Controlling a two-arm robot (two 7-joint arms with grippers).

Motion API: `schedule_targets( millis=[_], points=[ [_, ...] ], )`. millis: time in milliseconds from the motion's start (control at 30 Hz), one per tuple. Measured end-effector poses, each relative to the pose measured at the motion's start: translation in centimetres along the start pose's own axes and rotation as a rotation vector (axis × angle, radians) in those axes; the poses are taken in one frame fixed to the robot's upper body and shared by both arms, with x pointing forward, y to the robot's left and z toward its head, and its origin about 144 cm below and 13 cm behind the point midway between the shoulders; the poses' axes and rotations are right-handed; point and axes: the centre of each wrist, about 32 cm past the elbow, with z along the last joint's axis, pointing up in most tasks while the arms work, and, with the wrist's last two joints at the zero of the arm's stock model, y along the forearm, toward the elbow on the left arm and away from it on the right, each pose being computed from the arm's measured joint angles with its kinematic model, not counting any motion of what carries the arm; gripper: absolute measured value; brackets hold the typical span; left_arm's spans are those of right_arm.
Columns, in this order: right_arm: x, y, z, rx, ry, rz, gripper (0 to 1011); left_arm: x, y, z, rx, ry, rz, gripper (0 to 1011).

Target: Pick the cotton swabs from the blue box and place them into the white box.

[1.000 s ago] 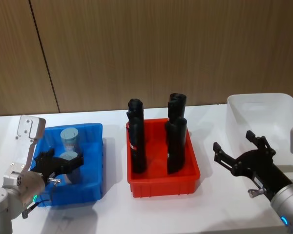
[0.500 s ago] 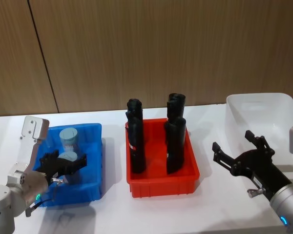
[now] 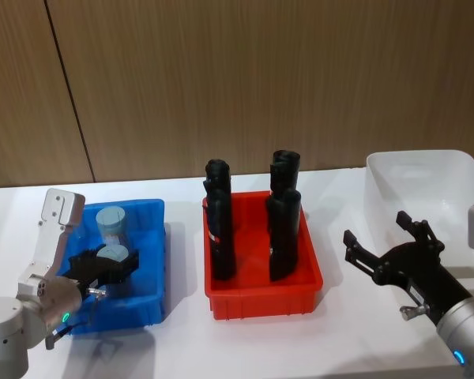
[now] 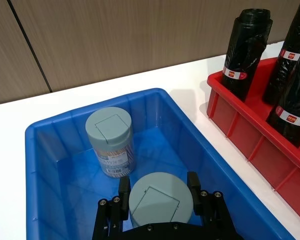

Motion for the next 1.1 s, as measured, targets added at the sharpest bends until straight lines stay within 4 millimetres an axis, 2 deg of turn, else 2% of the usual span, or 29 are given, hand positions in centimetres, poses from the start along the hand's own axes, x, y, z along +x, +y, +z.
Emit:
schedule_targets(
  millis=[100, 300, 600, 1100],
  points=[
    [0.0, 0.0, 0.0, 0.000, 0.000, 0.000, 1002, 0.0, 0.0, 0.1, 0.004, -0.004, 0.006, 673],
    [0.0, 0.0, 0.0, 0.000, 0.000, 0.000, 1002, -0.1, 0.2, 0.5, -0.003, -0.020, 0.018, 671],
    [0.0, 0.0, 0.0, 0.000, 0.000, 0.000, 1002, -0.5, 1.5, 2.2, -0.062, -0.075, 0.032, 671],
    [0.0, 0.0, 0.0, 0.000, 0.000, 0.000, 1002, -2.1, 4.7, 6.6, -0.221, -0.169, -0.053, 671]
  ],
)
